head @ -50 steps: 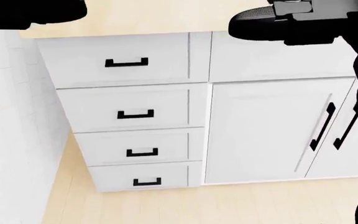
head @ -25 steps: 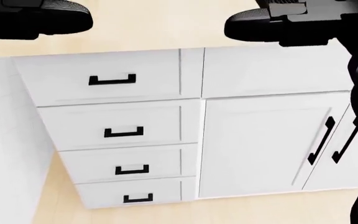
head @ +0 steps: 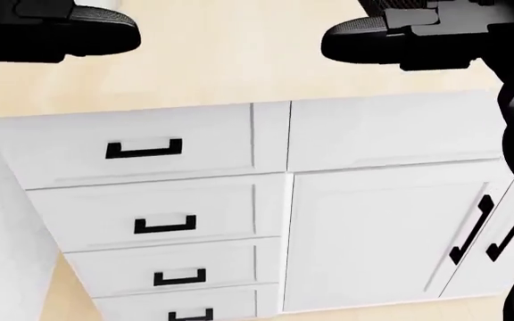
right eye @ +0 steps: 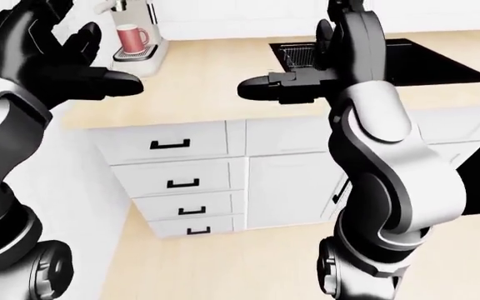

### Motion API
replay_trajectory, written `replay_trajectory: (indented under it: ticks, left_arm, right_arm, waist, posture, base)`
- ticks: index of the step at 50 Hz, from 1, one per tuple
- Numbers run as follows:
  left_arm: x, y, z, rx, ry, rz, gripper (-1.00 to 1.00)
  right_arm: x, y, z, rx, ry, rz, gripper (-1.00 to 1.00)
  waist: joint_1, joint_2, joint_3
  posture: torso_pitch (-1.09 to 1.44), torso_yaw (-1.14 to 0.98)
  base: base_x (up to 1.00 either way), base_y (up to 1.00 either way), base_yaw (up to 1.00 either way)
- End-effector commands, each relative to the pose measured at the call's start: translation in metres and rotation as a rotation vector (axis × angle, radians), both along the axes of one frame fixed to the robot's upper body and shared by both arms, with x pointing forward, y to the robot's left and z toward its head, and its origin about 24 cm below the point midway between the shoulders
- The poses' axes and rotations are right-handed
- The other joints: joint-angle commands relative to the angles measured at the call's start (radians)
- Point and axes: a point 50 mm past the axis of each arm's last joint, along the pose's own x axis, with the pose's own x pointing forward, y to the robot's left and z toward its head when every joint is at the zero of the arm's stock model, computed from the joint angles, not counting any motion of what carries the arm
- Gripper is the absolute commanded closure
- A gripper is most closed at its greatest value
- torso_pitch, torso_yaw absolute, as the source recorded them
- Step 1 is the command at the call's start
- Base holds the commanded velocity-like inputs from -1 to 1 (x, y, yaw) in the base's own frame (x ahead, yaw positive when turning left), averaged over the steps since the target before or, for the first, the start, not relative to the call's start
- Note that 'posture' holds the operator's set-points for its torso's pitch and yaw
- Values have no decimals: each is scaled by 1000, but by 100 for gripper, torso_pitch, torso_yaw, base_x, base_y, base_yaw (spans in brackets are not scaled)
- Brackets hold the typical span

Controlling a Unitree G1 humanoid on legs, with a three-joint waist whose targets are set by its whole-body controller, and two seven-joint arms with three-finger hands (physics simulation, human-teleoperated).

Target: Press the button on the coffee machine to serve coffee.

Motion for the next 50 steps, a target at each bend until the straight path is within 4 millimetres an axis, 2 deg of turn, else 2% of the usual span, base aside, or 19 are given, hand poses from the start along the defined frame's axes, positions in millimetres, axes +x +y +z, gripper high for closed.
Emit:
replay_trajectory:
  ticks: [1,7,10,11,12,13,19,21,23,24,26,31,34,38,39,40,43,47,50]
  left_arm:
    - [-9,7,20,-19,-108,31,-100]
    - [-8,7,18,-20,-105,32,-100]
    - [-9,6,20,-20,-108,30,-100]
    - [-9,7,20,-21,-108,31,-100]
    - [-9,6,20,-20,-108,30,-100]
    - [-9,7,20,-20,-108,30,-100]
    - [-9,7,20,-21,-109,32,-100]
    - [-9,7,20,-21,-108,33,-100]
    - [-9,7,19,-21,-108,33,-100]
    - [-9,7,19,-20,-108,32,-100]
    - [-9,6,20,-20,-108,31,-100]
    - [-9,8,20,-22,-110,32,-100]
    - [-9,7,20,-21,-110,32,-100]
    - [-9,7,20,-22,-111,31,-100]
    - [-10,7,21,-21,-111,31,-100]
    - [-9,7,20,-22,-111,31,-100]
    - [-10,6,20,-21,-111,29,-100]
    - [-10,6,21,-22,-111,30,-100]
    - [-10,6,20,-22,-110,30,-100]
  right_arm:
    - [-8,5,17,-8,-101,28,-100]
    - [-8,7,16,-13,-100,37,-100]
    - [-8,7,16,-13,-100,36,-100]
    - [-8,6,17,-12,-101,35,-100]
    - [-8,6,17,-12,-101,35,-100]
    - [-9,6,17,-13,-100,34,-100]
    - [-8,7,16,-15,-99,33,-100]
    - [-8,7,16,-16,-98,33,-100]
    - [-8,6,16,-15,-98,32,-100]
    - [-8,6,16,-16,-98,32,-100]
    - [-8,6,16,-15,-100,30,-100]
    - [-8,7,16,-16,-100,34,-100]
    - [-9,7,16,-17,-101,34,-100]
    - [-8,7,16,-19,-98,33,-100]
    - [-9,7,16,-20,-98,34,-100]
    - [-9,7,16,-19,-100,34,-100]
    - [-9,7,16,-20,-102,35,-100]
    - [-8,7,15,-17,-100,39,-100]
    - [-8,8,16,-14,-103,41,-100]
  waist:
    - [8,-6,-36]
    - [-1,49,-20]
    - [-11,127,-45]
    - [-1,94,-34]
    - [-6,112,-30]
    - [-3,110,-30]
    - [9,58,-27]
    - [15,28,-23]
    - [20,-33,-40]
    - [13,-14,-38]
    - [13,-26,-38]
    - [5,3,-33]
    - [-1,36,-26]
    - [-6,104,-43]
    - [-5,98,-53]
    - [3,76,-42]
    - [12,73,-49]
    - [0,120,-27]
    - [-4,94,-18]
  posture:
    - [0,0]
    - [0,0]
    - [0,0]
    - [0,0]
    - [0,0]
    - [0,0]
    - [0,0]
    - [0,0]
    - [0,0]
    - [0,0]
    - [0,0]
    - [0,0]
    - [0,0]
    - [0,0]
    - [0,0]
    - [0,0]
    - [0,0]
    - [0,0]
    - [0,0]
  base:
    - [22,1,0]
    - [21,0,0]
    - [21,1,0]
    - [21,0,0]
    - [20,1,0]
    - [22,1,0]
    - [21,4,0]
    - [21,8,0]
    - [19,15,0]
    - [17,19,0]
    - [17,21,0]
    - [18,22,0]
    - [17,23,0]
    - [15,43,0]
    - [14,70,0]
    - [15,70,0]
    - [12,65,0]
    - [7,19,0]
    - [0,0,0]
